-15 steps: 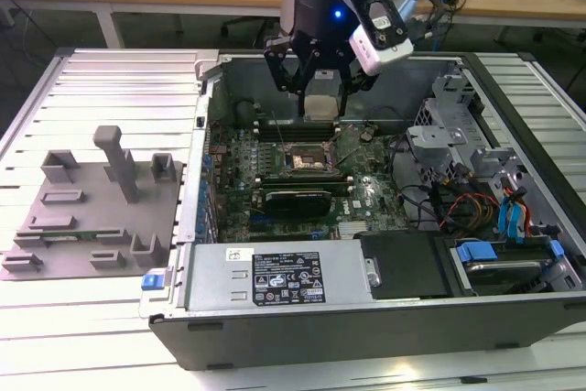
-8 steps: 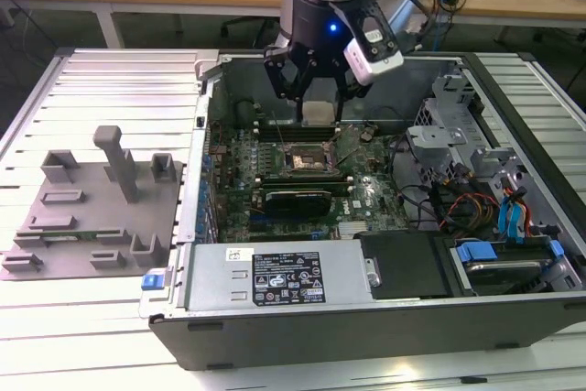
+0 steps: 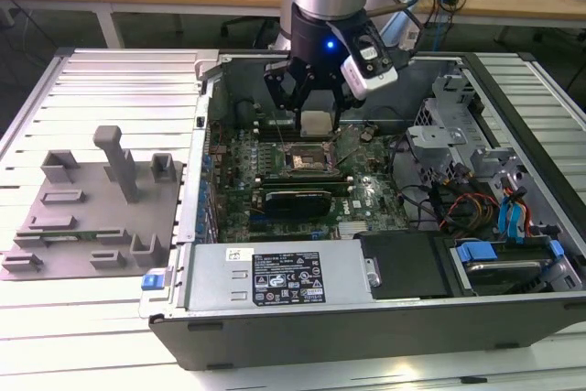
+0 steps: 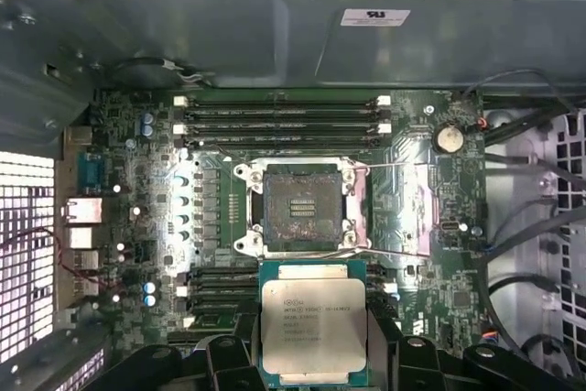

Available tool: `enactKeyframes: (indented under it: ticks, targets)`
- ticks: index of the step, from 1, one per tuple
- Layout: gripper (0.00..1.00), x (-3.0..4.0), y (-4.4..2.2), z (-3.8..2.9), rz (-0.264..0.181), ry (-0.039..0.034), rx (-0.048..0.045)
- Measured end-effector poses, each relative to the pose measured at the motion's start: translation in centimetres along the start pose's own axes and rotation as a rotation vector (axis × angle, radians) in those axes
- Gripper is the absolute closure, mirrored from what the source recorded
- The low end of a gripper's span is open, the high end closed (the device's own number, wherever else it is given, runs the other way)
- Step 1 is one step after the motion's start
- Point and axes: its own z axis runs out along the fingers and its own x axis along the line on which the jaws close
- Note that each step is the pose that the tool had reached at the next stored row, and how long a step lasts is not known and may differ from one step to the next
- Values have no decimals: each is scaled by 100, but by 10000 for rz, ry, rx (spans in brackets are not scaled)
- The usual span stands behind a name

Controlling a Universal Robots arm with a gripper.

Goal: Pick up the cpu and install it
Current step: 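Pick up the cpu and move it towards the insertion slot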

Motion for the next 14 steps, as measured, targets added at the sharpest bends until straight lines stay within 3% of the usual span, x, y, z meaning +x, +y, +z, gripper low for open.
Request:
enactKeyframes:
  ticks: [7,14]
  targets:
    - [45,28,64,213,-222,11,-28]
    - [45,39,136,288,-297,15,-112]
